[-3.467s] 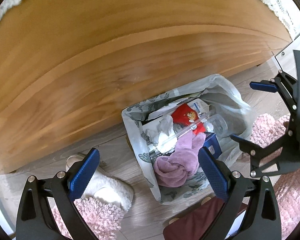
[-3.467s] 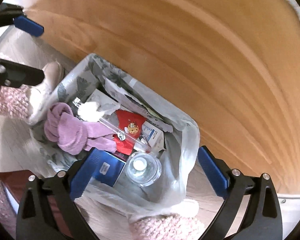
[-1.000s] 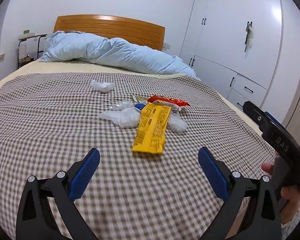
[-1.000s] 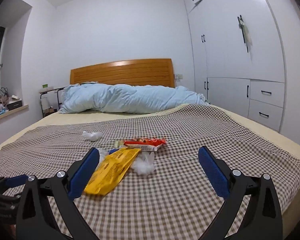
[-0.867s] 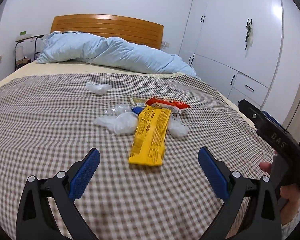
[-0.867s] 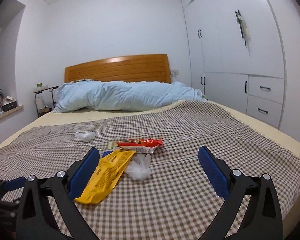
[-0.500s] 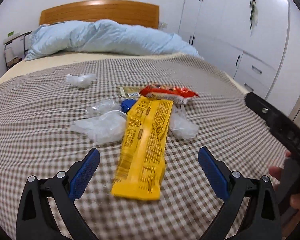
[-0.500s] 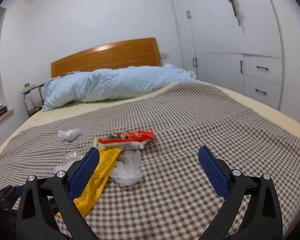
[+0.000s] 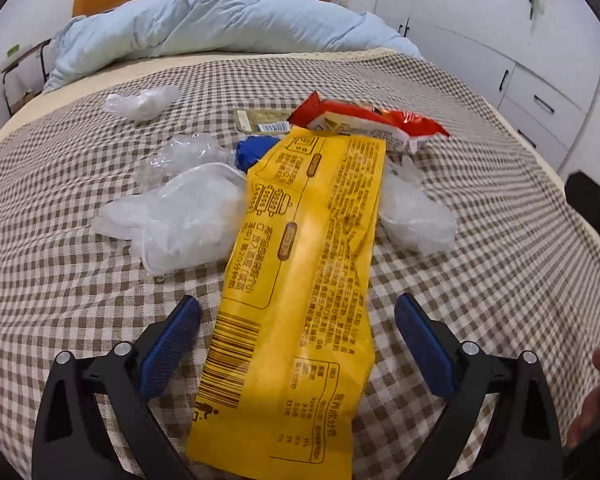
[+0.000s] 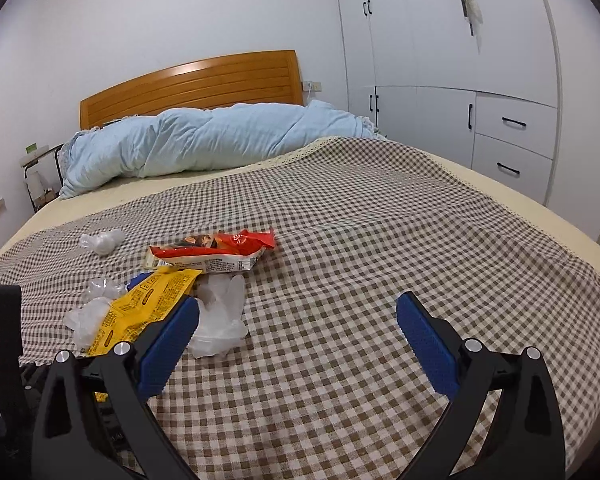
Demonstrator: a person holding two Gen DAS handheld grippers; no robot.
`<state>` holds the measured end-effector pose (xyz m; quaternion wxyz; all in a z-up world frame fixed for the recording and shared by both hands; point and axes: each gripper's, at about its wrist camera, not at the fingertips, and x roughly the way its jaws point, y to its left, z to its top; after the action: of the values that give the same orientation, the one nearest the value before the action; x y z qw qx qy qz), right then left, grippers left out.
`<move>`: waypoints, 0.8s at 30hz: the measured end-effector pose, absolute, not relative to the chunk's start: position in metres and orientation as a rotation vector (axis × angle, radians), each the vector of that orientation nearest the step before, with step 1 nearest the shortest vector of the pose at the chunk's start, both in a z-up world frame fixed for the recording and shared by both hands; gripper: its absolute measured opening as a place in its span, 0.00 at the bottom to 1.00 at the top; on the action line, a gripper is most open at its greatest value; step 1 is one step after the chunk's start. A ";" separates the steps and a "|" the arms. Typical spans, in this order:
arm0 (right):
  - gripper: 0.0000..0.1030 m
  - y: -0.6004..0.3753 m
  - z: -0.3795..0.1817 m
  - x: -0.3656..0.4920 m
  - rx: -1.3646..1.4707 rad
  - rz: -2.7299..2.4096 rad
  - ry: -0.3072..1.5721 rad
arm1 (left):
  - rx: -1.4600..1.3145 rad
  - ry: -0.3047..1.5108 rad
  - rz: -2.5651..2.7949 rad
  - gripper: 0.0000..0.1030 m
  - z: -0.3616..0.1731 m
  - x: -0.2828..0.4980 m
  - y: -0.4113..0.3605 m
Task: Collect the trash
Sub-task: 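Move both open tools toward the yellow snack wrapper, then close the left tool on the yellow snack wrapper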
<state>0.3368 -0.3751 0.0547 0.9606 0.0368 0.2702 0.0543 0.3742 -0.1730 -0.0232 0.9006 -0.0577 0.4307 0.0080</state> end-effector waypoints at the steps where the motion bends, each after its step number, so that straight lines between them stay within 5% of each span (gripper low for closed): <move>1: 0.92 -0.373 0.053 0.337 0.074 0.115 0.552 | -0.111 0.887 0.027 0.74 -0.023 0.374 -0.173; 9: 0.92 -0.350 0.048 0.334 -0.026 0.135 0.553 | -0.201 0.836 -0.007 0.48 -0.015 0.361 -0.158; 24: 0.92 -0.338 0.046 0.337 0.000 0.178 0.533 | -0.242 0.623 0.025 0.45 0.031 0.332 -0.135</move>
<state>0.3367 -0.3380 0.0459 0.9608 0.0002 0.2630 0.0881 0.3319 -0.1353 0.0314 0.9446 -0.1186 0.3057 0.0120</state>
